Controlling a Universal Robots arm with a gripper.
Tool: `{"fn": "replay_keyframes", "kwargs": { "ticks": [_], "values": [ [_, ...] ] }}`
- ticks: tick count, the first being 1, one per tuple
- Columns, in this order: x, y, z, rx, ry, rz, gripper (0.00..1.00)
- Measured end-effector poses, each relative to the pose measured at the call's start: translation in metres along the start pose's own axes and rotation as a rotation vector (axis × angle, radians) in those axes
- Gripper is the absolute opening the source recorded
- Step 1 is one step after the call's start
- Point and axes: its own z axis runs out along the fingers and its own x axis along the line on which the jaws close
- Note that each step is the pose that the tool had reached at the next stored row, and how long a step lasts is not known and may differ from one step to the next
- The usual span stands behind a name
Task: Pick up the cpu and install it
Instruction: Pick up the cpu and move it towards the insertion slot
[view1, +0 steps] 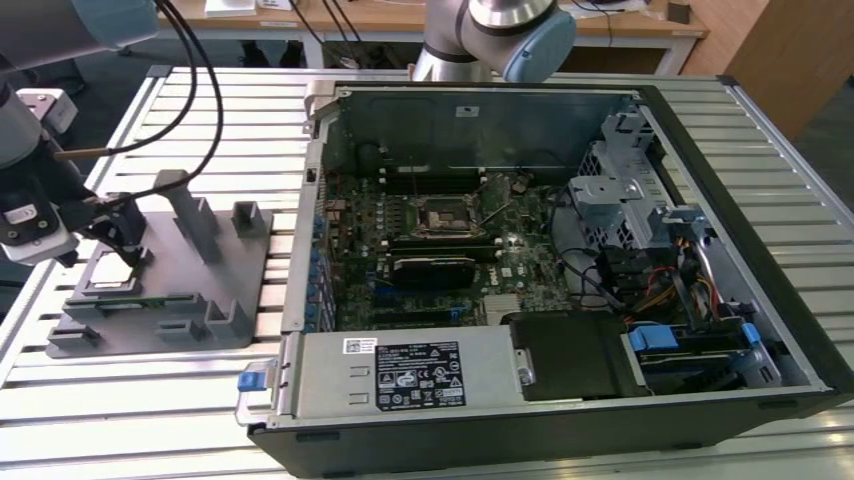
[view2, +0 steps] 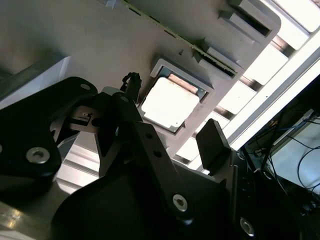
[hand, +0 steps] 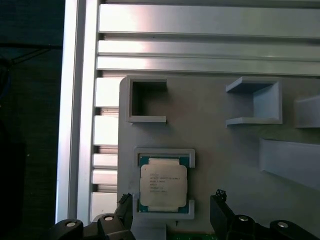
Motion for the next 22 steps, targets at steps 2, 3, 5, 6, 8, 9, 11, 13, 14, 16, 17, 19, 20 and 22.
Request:
{"fn": "replay_keyframes", "kwargs": {
  "ticks": [2,3,5,6,8,9,11,13,14,16,17,19,20,22],
  "values": [
    [0.0000,0.0000,0.0006,0.0001,0.0001,0.000,0.72],
    [0.0000,0.0000,0.0010,0.0000,0.0001,0.000,0.72],
    [0.0000,-0.0001,0.0015,0.0001,0.0002,0.000,0.72],
    [0.0000,-0.0001,0.0018,0.0001,0.0001,0.000,0.72],
    [0.0000,-0.0001,0.0023,0.0000,0.0000,0.000,0.72],
    [0.0000,-0.0001,0.0025,0.0000,0.0001,0.000,0.72],
    [0.0000,-0.0001,0.0029,0.0000,0.0000,0.000,0.72],
    [-0.0001,-0.0001,0.0032,0.0000,0.0000,0.000,0.72],
    [-0.0001,-0.0001,0.0034,0.0000,0.0001,0.000,0.72],
    [-0.0001,-0.0002,0.0037,0.0001,0.0001,0.000,0.72],
    [-0.0001,-0.0002,0.0039,0.0001,0.0001,0.000,0.72],
    [-0.0001,-0.0002,0.0046,-0.0001,-0.0001,0.000,0.72],
    [-0.0001,-0.0002,0.0054,-0.0002,-0.0003,0.000,0.72],
    [-0.0001,-0.0003,0.0069,0.0000,0.0001,0.000,0.72]
  ]
}}
